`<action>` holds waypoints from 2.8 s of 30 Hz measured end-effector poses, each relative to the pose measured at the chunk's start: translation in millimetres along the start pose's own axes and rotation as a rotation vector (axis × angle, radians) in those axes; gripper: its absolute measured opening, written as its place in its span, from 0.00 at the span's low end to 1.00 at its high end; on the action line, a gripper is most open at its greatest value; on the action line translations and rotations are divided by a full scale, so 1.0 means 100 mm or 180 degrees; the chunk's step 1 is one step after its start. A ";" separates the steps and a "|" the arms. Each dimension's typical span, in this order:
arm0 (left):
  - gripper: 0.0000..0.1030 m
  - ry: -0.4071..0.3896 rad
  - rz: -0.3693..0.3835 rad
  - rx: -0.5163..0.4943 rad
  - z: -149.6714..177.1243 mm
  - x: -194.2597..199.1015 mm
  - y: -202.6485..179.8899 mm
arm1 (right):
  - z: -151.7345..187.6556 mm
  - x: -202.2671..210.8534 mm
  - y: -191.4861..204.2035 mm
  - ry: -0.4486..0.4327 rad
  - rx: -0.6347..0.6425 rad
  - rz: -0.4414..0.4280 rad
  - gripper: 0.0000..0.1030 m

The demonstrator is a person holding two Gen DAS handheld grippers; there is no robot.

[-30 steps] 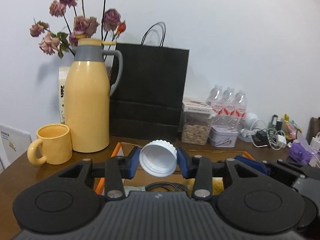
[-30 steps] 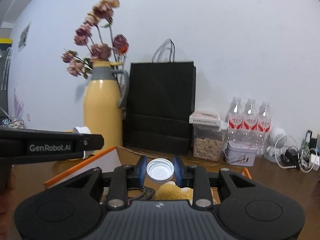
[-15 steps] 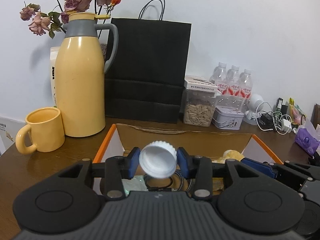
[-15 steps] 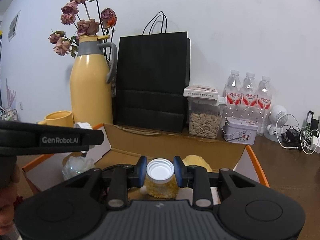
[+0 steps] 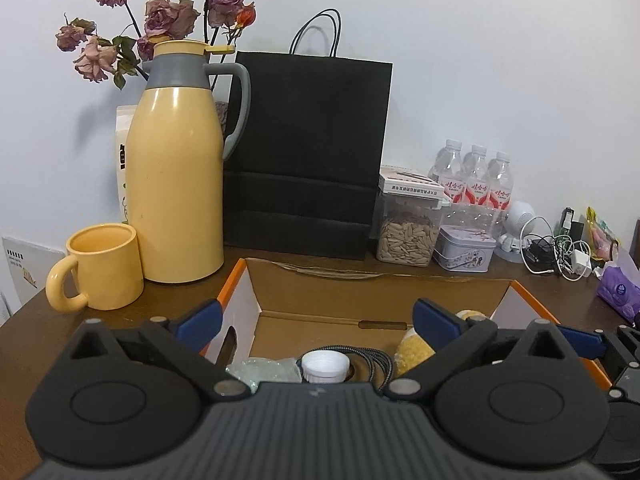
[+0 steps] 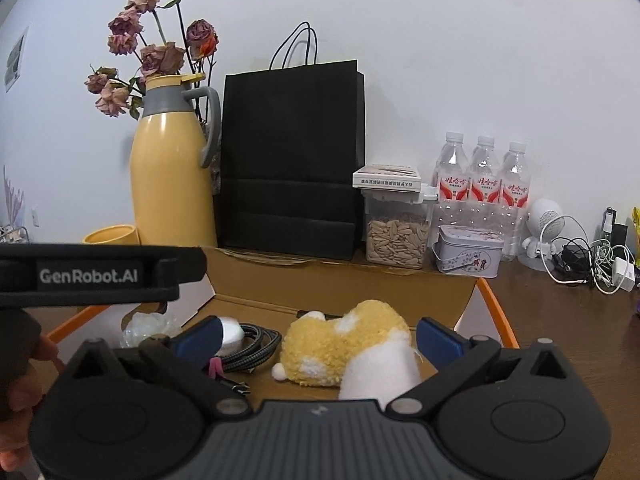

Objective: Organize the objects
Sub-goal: 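Carry the bottle and cap into the box and open both grippers, then withdraw both grippers from the box back over the table, then grasp the purple mesh drawstring bag with the right gripper and lift it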

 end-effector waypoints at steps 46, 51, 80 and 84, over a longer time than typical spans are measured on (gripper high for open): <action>1.00 0.0041 0.0116 -0.0025 0.35 1.57 0.48 | 0.41 1.55 0.19 -0.0020 0.0219 -0.0021 1.00; 1.00 0.0135 0.0076 -0.0023 0.46 1.73 0.61 | 0.52 1.68 0.27 0.0066 0.0241 -0.0037 1.00; 1.00 0.0510 -0.0156 0.0150 0.91 1.95 1.10 | 1.26 1.83 1.00 0.0648 0.0502 -0.0368 0.98; 1.00 0.0525 -0.0162 0.0141 0.92 1.94 1.09 | 1.26 1.85 0.96 0.0589 0.0482 -0.0413 0.86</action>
Point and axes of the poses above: each gripper's, at about its wrist camera, not at the fingertips, and x roughly against the way its jaws point, y to its left, z to its underside, the point moved 6 cm from there along -x, roughly the way its jaws point, and after that the axes turned 13 degrees about x, right-handed, at the moved point
